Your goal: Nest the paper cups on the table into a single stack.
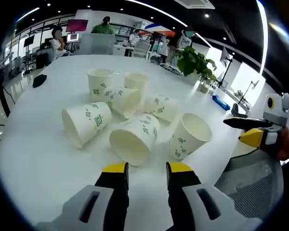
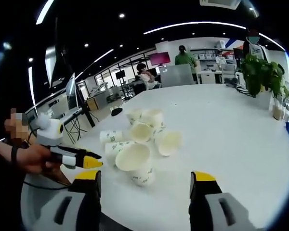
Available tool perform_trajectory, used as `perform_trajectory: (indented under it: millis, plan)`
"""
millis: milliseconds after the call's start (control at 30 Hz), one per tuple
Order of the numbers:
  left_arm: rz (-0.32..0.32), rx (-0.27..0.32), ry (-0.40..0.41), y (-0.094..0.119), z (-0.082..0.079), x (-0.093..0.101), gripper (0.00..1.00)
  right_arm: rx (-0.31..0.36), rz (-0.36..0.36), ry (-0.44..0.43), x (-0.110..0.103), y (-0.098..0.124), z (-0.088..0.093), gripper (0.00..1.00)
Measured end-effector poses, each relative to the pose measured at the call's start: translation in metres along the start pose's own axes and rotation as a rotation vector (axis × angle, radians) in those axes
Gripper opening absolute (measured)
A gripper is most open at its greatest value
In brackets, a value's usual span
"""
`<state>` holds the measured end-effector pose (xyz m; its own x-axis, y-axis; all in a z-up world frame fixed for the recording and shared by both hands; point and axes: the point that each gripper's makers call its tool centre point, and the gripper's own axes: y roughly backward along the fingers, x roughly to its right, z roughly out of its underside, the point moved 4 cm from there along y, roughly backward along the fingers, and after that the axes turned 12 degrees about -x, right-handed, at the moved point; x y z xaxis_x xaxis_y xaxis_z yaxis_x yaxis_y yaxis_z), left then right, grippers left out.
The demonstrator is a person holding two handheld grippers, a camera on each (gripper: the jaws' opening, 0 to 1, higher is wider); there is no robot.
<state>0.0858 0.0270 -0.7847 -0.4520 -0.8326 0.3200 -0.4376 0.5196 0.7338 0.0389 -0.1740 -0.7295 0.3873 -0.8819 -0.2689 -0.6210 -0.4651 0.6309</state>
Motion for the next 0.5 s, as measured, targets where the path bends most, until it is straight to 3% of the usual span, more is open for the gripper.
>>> perform_trajectory:
  millis: [100,500]
  plan:
    - [0.018,0.001,0.012,-0.002,-0.003,0.000,0.31,0.004,-0.002,-0.002,0.000,0.000,0.000,0.73]
    - [0.026,-0.014,0.001,-0.016,-0.012,0.002,0.22,-0.002,-0.003,-0.008,-0.001,0.000,0.001,0.69]
